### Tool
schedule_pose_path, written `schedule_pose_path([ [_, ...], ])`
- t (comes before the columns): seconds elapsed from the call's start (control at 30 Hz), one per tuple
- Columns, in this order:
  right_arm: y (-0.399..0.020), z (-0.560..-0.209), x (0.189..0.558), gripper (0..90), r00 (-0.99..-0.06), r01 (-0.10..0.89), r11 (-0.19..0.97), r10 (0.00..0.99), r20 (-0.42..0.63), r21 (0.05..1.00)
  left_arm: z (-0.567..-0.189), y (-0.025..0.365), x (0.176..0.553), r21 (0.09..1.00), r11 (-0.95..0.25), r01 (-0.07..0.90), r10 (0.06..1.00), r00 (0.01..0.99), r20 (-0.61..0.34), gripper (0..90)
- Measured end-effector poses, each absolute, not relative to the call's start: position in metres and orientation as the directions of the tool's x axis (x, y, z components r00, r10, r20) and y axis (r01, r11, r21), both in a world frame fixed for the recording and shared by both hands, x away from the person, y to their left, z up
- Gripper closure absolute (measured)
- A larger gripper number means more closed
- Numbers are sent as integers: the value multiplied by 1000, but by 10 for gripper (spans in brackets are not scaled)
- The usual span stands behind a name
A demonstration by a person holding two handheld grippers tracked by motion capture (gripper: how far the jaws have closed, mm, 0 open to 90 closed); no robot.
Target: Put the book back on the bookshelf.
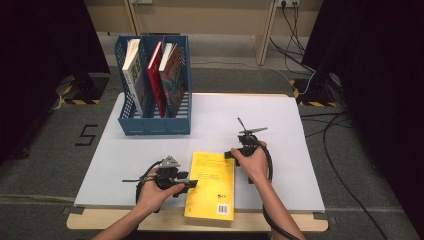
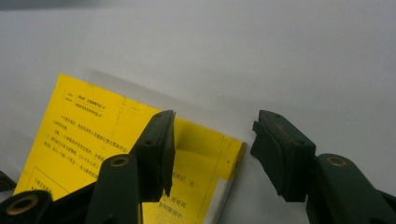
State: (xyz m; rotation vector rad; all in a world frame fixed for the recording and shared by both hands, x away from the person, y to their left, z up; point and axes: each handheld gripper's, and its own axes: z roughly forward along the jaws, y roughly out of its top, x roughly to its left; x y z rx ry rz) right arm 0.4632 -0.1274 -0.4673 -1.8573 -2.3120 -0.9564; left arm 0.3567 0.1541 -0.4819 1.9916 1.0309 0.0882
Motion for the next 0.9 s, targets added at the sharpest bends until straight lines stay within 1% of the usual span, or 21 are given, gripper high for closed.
schedule_pose_path([
  [0.2, -124, -467, 467, 462, -305, 894, 125, 873, 379, 431, -483, 154, 356, 719, -278, 637, 691, 653, -311, 440],
  [0.33, -121, -467, 469, 433, -315, 895, 135, 867, 385, 426, -485, 156, 355, 719, -279, 637, 689, 654, -312, 445],
  [0.4, -120, -467, 469, 442, -325, 892, 149, 867, 377, 427, -485, 156, 354, 720, -281, 634, 689, 656, -309, 447],
  [0.5, -119, -467, 468, 468, -314, 894, 142, 876, 368, 425, -485, 155, 354, 718, -286, 634, 686, 659, -308, 448],
  [0.6, -123, -468, 468, 498, -295, 897, 113, 873, 388, 428, -486, 154, 353, 717, -288, 635, 684, 660, -310, 447],
  [0.7, -124, -468, 468, 501, -268, 907, 84, 871, 412, 413, -487, 153, 352, 713, -291, 638, 683, 660, -312, 446],
  [0.9, -124, -466, 470, 489, -253, 918, 79, 872, 420, 389, -488, 152, 351, 712, -292, 639, 681, 662, -314, 444],
])
